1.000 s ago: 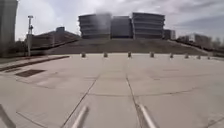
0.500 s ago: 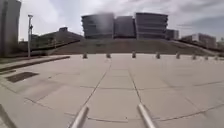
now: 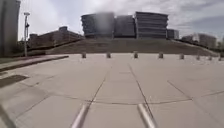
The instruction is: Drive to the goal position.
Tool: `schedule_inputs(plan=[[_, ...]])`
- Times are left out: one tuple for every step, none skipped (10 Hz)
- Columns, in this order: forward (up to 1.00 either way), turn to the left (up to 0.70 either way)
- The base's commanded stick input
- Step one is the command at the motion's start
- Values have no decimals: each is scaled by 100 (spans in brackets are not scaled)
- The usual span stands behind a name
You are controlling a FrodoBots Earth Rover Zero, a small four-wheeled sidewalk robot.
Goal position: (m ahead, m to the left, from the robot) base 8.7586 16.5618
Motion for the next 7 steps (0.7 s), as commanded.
schedule_inputs(plan=[[100, -27], [100, -27], [100, -27], [100, -27], [100, -11], [100, 0], [100, 0]])
